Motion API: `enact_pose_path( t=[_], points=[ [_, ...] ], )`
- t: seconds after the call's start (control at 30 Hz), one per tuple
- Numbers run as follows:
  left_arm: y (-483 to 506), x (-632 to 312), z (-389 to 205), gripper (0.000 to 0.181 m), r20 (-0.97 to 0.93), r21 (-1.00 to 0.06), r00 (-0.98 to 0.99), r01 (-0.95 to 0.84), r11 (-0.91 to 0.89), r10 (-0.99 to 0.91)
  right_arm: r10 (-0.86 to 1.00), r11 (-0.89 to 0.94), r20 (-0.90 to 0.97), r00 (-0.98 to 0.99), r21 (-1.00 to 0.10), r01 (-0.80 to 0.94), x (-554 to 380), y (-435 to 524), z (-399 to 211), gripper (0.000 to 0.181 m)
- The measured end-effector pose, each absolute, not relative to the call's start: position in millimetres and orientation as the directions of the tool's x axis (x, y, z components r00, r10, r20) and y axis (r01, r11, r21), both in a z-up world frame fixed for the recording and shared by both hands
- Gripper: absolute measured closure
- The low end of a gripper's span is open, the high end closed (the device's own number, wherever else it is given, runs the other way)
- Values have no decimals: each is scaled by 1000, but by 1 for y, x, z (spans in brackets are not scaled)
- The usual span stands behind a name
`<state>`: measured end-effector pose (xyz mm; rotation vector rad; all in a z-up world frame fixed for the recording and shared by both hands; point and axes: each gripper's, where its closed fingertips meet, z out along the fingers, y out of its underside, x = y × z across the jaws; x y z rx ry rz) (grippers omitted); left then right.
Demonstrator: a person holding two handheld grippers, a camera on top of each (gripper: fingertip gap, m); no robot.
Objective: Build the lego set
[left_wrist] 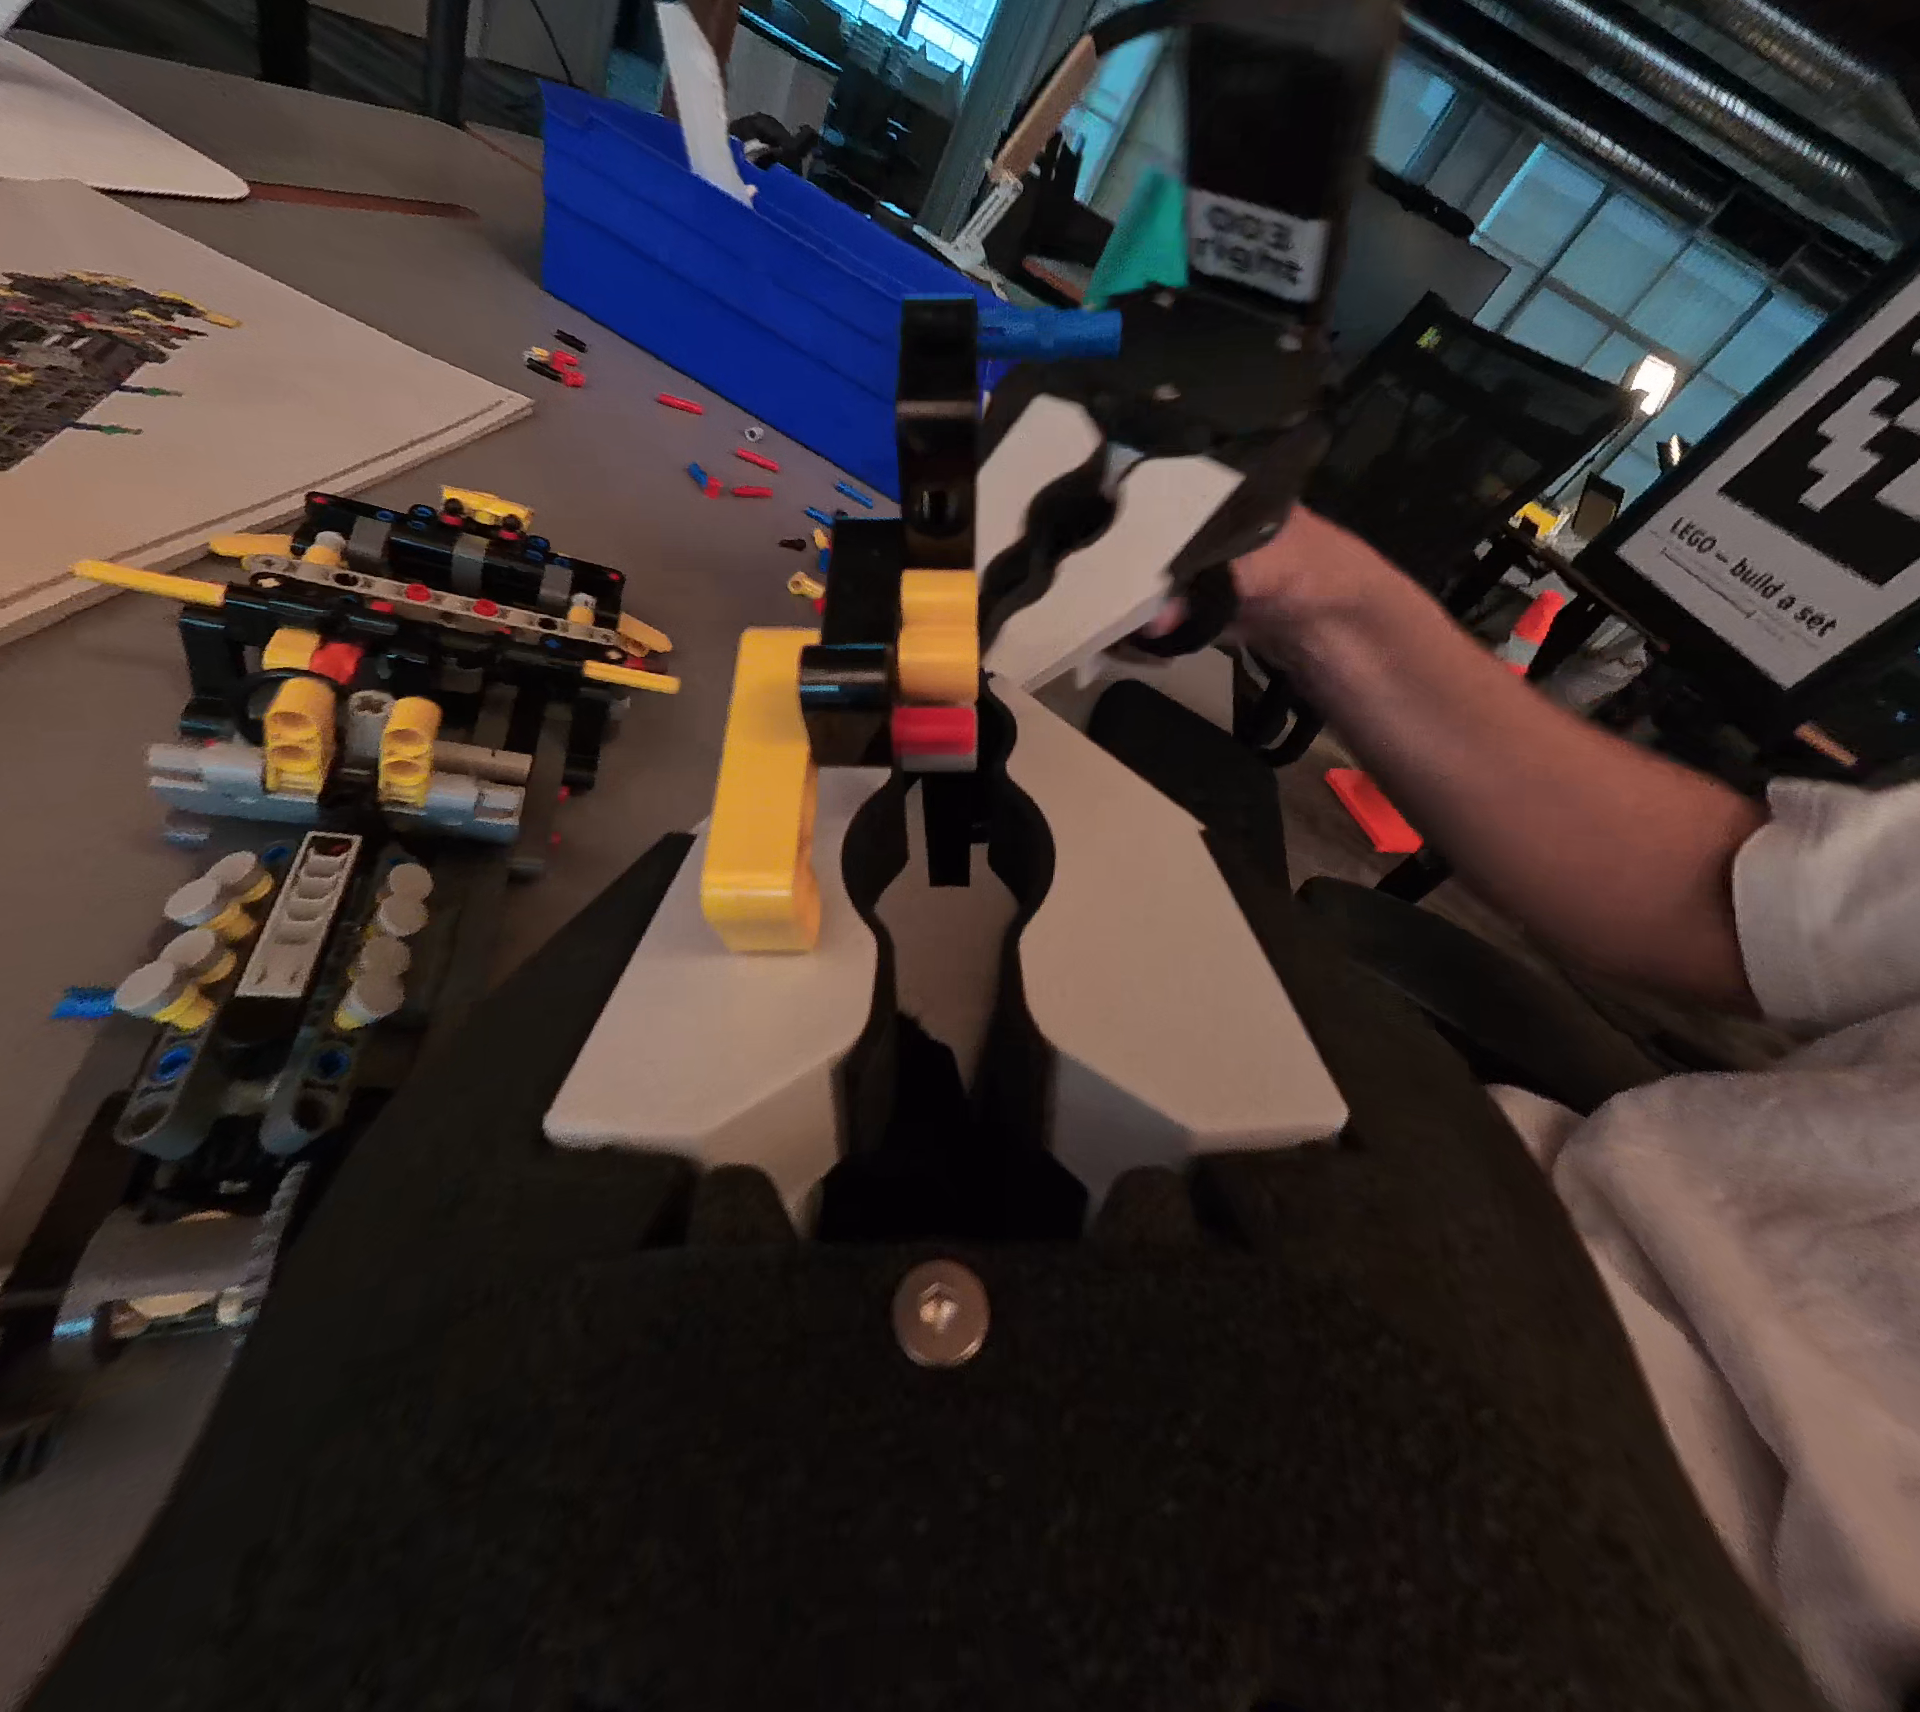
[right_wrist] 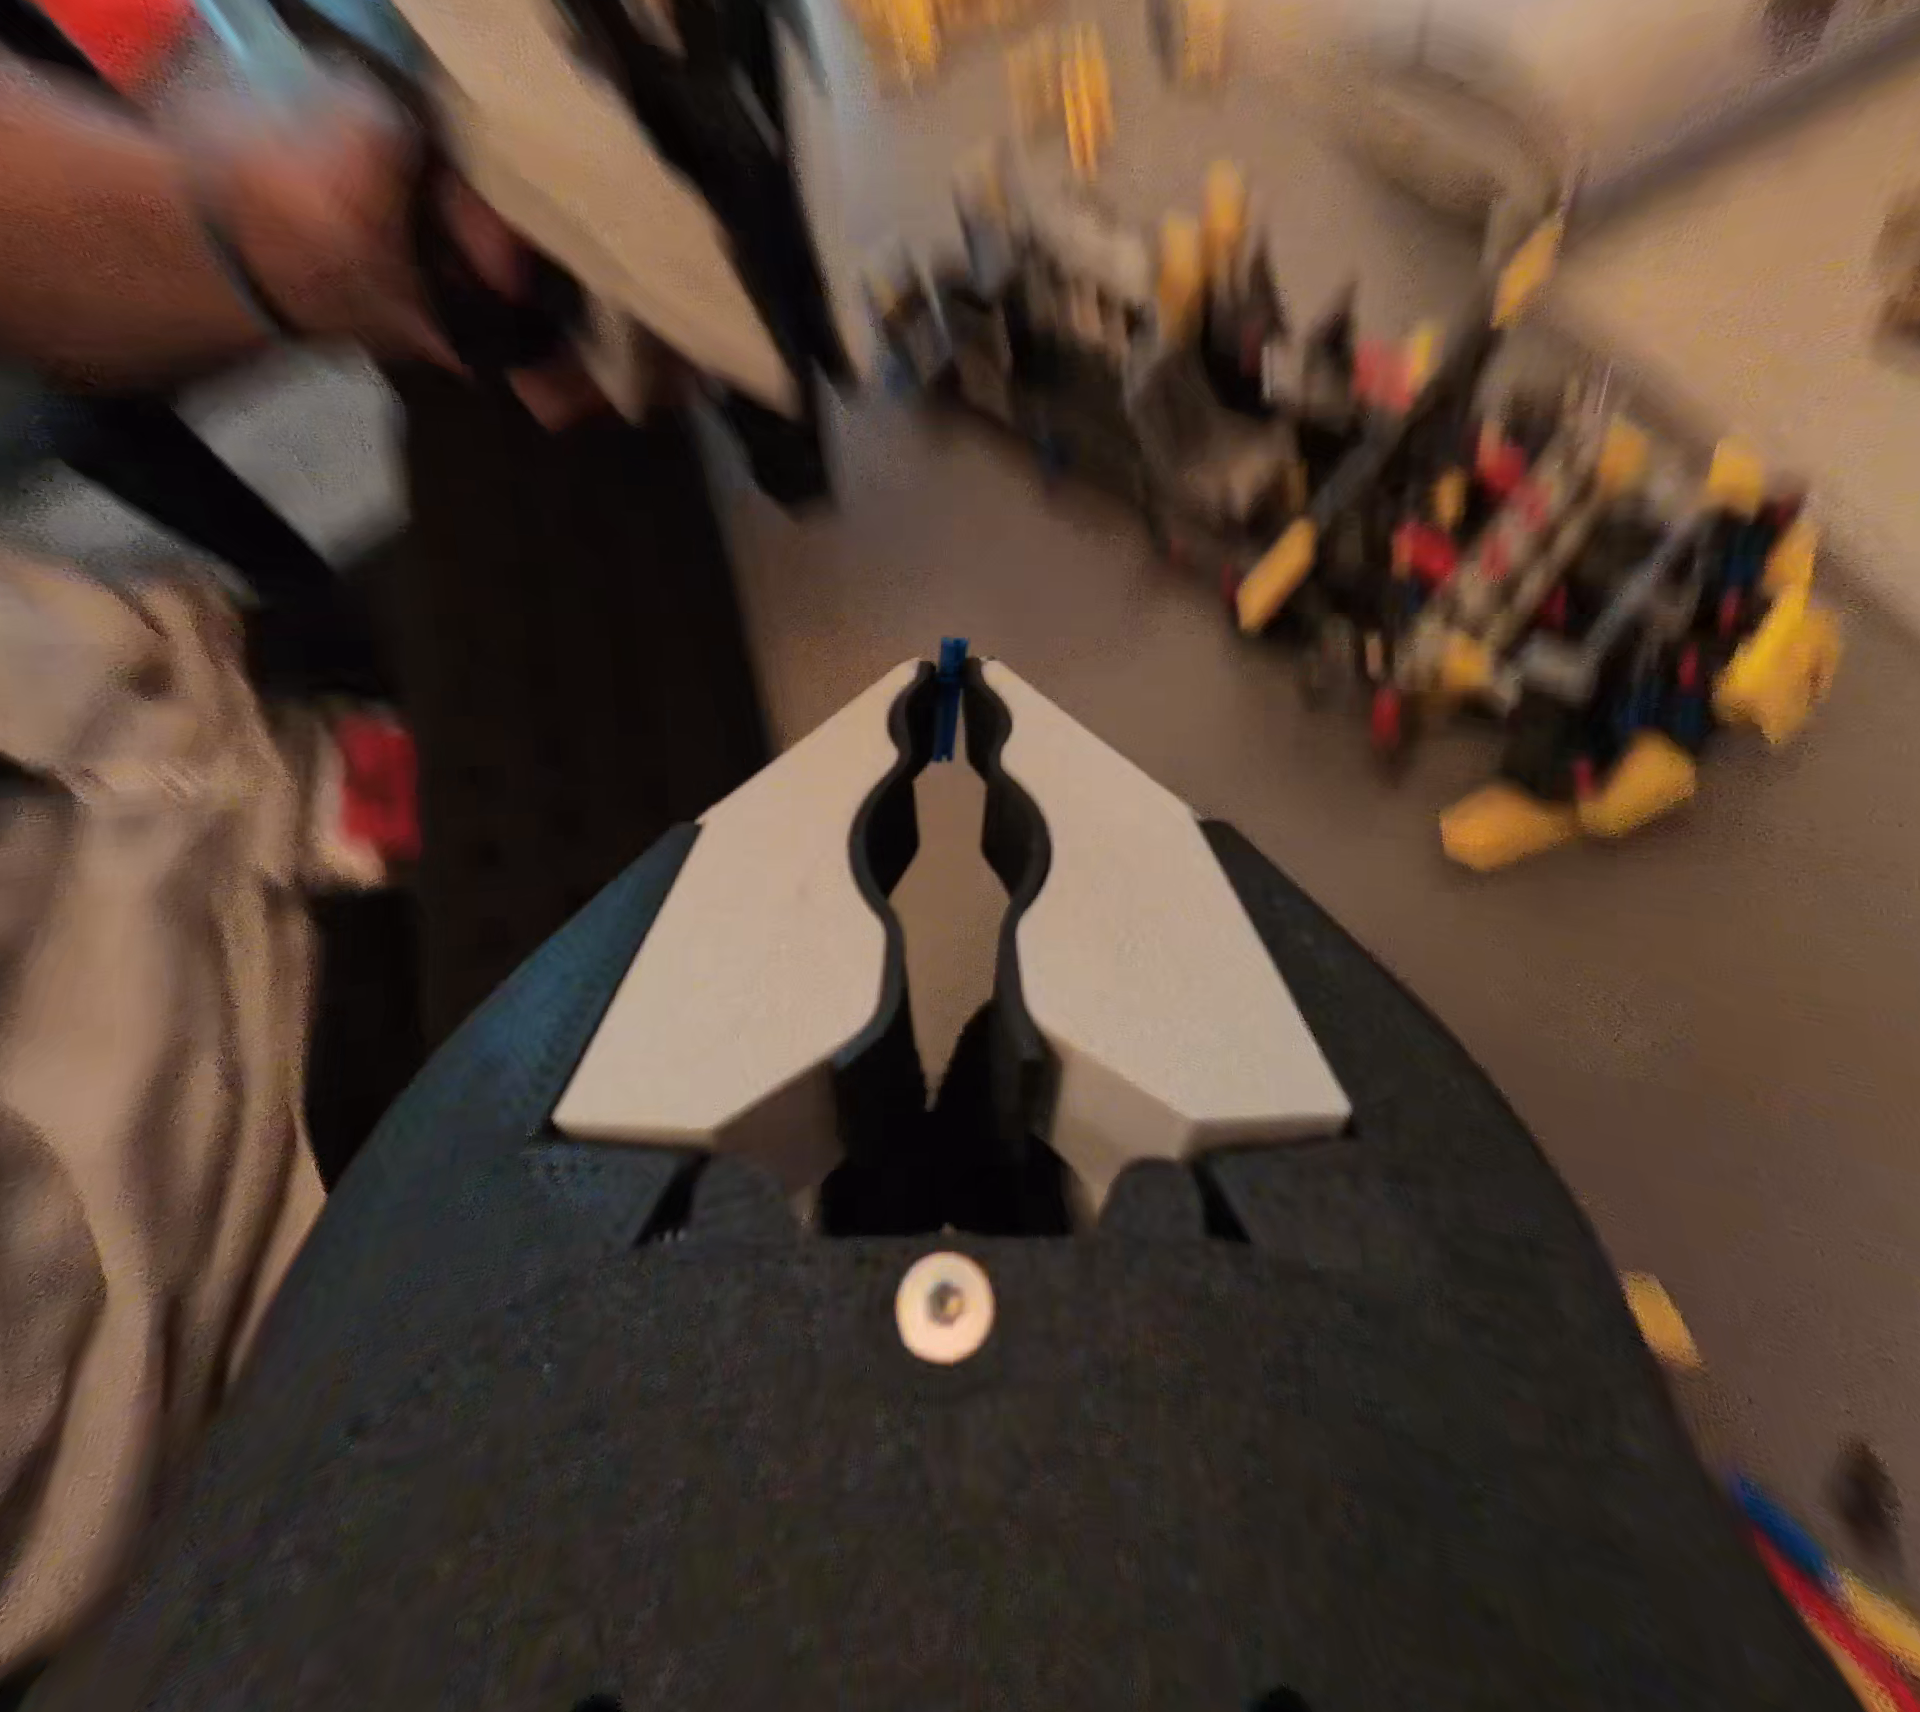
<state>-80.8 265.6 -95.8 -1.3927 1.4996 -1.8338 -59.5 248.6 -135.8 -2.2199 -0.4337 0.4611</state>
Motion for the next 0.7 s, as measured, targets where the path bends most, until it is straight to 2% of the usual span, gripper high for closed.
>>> enact_pose_path(
  t=[0.07, 0.13, 0.23, 0.33, 0.7],
  points=[
    [272, -81, -93, 172, 485, -874, -425, -270, -404, -765, 496, -384, -201, 845, -923, 6, -77, 258, -91, 177],
    [276, -83, -88, 172, 516, -857, -439, -252, -450, -736, 470, -287, -213, 856, -955, -80, -82, 264, -77, 177],
    [273, -85, -87, 172, 542, -840, -469, -274, -468, -698, 467, -167, -310, 829, -951, -261, -90, 270, -62, 177],
    [263, -87, -87, 172, 494, -869, -493, -274, -411, -716, 440, -165, -439, 783, -897, -409, -89, 281, -67, 177],
    [280, -82, -89, 172, 232, -970, -319, -151, -193, -919, 344, -165, -446, 826, -895, -414, -85, 289, -75, 177]
  ],
)
